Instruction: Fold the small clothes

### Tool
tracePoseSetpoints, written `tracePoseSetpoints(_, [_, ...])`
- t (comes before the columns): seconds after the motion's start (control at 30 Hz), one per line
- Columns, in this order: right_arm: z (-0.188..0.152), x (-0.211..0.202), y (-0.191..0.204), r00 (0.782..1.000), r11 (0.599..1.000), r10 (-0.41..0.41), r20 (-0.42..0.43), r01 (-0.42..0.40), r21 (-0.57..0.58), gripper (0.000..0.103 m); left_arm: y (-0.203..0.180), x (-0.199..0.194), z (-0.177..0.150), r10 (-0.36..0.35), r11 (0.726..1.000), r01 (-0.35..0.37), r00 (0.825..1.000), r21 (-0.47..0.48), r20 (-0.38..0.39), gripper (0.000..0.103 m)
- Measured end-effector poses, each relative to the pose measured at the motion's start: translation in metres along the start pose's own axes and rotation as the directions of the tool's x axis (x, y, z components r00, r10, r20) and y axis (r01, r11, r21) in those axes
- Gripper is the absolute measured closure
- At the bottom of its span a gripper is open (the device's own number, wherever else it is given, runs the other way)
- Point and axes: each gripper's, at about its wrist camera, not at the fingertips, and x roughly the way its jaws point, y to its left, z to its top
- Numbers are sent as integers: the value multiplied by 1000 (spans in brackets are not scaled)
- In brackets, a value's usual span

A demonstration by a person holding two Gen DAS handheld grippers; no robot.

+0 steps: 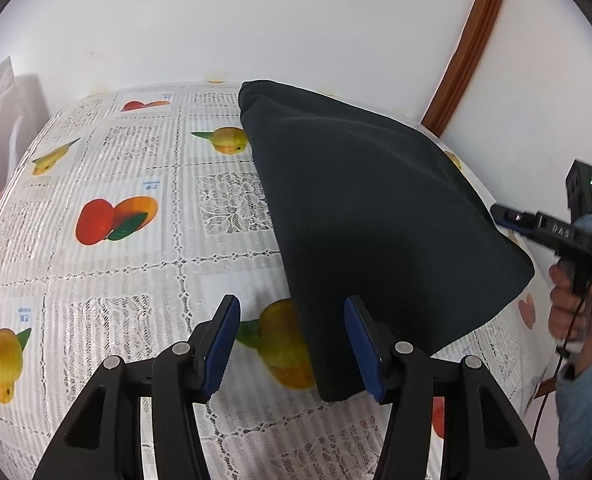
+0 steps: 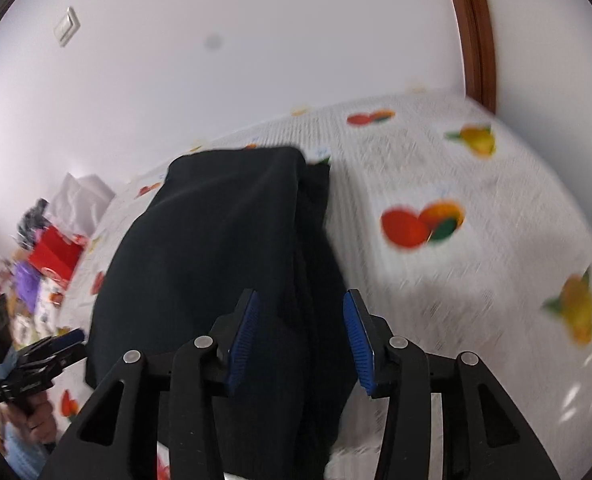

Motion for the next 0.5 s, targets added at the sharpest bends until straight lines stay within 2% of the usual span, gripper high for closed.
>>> tracePoseSetpoints(0.07, [-3, 17, -1, 1000, 999, 17, -16, -16, 37, 62, -2, 1, 1, 2, 1000, -2, 1000, -7, 1, 51])
tracePoseSetpoints(0.1, [-5, 21, -1, 999, 998, 47, -23, -46, 38, 86, -2, 1, 1, 5, 1000, -5, 1000, -11, 3, 51])
tracePoseSetpoints(0.13, [-6, 18, -2, 996, 995, 95, -2, -94, 42, 96, -2, 0, 0, 10, 1000, -10, 1000, -18, 3, 51])
tracePoseSetpoints(0.2, [-8, -1, -10, 985, 991, 115, 127, -123, 54, 97, -2, -3, -2, 17, 999, -17, 1000, -28, -2, 51])
tracePoseSetpoints(0.3, [-11, 4, -21, 990, 987, 81, 116, -96, 130, 97, -5, -9, -7, 28, 999, -28, 1000, -17, -1, 52])
tracePoseSetpoints(0.37, [-14, 7, -17, 994, 992, 49, 99, -60, 108, 96, -7, -9, -8, 30, 999, -30, 1000, -12, -8, 52])
tracePoseSetpoints(0.5, [-19, -12, -5, 991, 997, -28, 131, 18, 75, 93, -15, -16, -10, 31, 999, -31, 1000, 7, 4, 51])
